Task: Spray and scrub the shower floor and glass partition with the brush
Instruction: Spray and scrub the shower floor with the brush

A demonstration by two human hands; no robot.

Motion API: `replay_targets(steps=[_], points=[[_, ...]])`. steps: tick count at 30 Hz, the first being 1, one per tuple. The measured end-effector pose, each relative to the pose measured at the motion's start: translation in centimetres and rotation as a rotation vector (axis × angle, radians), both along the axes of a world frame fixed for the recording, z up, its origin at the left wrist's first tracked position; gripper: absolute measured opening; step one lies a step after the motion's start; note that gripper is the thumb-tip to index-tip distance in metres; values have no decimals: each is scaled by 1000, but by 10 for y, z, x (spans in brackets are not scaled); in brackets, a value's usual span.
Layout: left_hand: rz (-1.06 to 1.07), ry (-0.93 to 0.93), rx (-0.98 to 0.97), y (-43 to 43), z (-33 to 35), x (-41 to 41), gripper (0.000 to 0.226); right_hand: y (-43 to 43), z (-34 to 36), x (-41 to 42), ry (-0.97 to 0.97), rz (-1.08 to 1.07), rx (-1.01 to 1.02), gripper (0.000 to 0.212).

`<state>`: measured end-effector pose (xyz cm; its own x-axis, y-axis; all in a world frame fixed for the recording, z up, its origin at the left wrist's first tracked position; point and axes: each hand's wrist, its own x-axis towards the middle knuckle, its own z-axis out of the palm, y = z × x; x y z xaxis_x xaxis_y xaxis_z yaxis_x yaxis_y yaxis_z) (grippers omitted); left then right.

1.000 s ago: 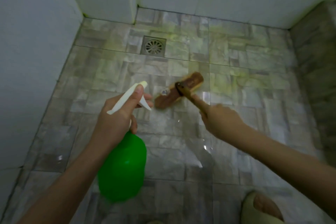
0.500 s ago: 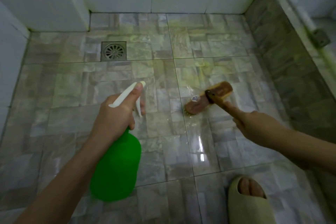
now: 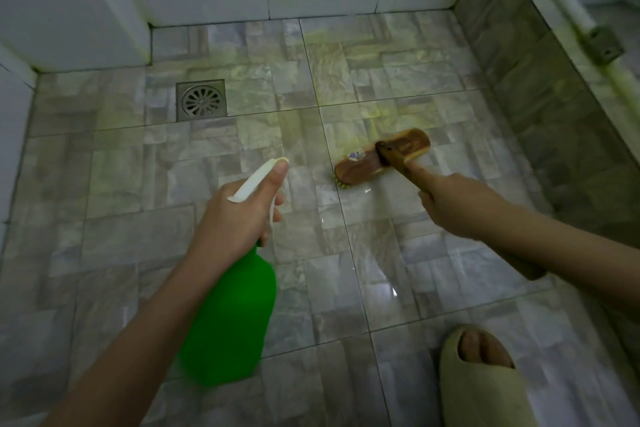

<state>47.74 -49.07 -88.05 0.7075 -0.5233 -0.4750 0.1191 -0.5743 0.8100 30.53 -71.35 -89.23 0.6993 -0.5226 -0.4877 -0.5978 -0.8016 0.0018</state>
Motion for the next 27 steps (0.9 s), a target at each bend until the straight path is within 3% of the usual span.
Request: replay_targets(steps=[5, 12, 18, 20, 24, 27], points=[[-39, 27, -110, 4, 1, 4, 39, -41, -4, 54, -31, -1, 28, 60], [34, 63, -178, 11, 3, 10, 40, -36, 27, -27, 212, 125, 10, 64], [41, 139, -162, -6, 1, 6, 36, -97, -14, 88, -56, 150, 40, 61], [58, 153, -156, -10, 2, 8, 38, -105, -8, 62, -14, 176, 50, 63], [69, 126, -148, -19, 14, 5, 30, -98, 25, -29, 253, 195, 32, 68], [44, 104, -141, -32, 22, -3, 29, -104, 22, -13, 177, 252, 55, 67]])
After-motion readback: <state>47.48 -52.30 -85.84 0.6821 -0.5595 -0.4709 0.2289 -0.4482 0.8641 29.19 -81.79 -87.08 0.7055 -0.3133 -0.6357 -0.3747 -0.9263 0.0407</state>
